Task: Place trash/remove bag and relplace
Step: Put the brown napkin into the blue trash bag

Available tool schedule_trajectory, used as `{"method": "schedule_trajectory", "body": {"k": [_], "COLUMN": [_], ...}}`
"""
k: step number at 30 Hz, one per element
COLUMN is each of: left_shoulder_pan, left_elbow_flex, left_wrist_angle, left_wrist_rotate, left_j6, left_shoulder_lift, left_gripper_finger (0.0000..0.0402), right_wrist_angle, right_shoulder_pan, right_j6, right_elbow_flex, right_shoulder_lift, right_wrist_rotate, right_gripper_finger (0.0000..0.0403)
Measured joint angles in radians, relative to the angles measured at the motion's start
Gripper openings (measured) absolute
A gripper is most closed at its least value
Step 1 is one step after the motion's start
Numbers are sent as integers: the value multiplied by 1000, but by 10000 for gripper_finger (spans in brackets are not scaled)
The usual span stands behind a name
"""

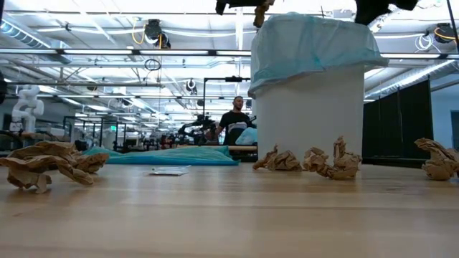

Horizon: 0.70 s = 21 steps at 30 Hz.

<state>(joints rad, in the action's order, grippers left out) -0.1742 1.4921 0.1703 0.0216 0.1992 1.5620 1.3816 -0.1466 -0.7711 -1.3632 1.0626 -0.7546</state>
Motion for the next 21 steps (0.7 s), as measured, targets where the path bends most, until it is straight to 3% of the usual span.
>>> {"method": "schedule_trajectory", "body": {"k": [4, 12, 21], "left_shoulder_pan": [-9, -22, -30], "left_elbow_flex": [0, 0, 0], "left_wrist_angle": [-8, -6, -4], "left_wrist_rotate": [0, 0, 9], "left_j6": [0, -1, 2], "left_shoulder_lift": [0, 0, 2], "left_gripper_finger": [5, 5, 8], "right_wrist_angle": [42, -154, -196], "right_shoulder_pan": [-60, -73, -74], "right_j6": [-17, 158, 195], "right_elbow_flex": [0, 0, 0], "right_shoulder_lift": [21, 63, 73], "right_wrist_rotate": [59, 314, 287], "right_gripper_finger": [0, 0, 0]}}
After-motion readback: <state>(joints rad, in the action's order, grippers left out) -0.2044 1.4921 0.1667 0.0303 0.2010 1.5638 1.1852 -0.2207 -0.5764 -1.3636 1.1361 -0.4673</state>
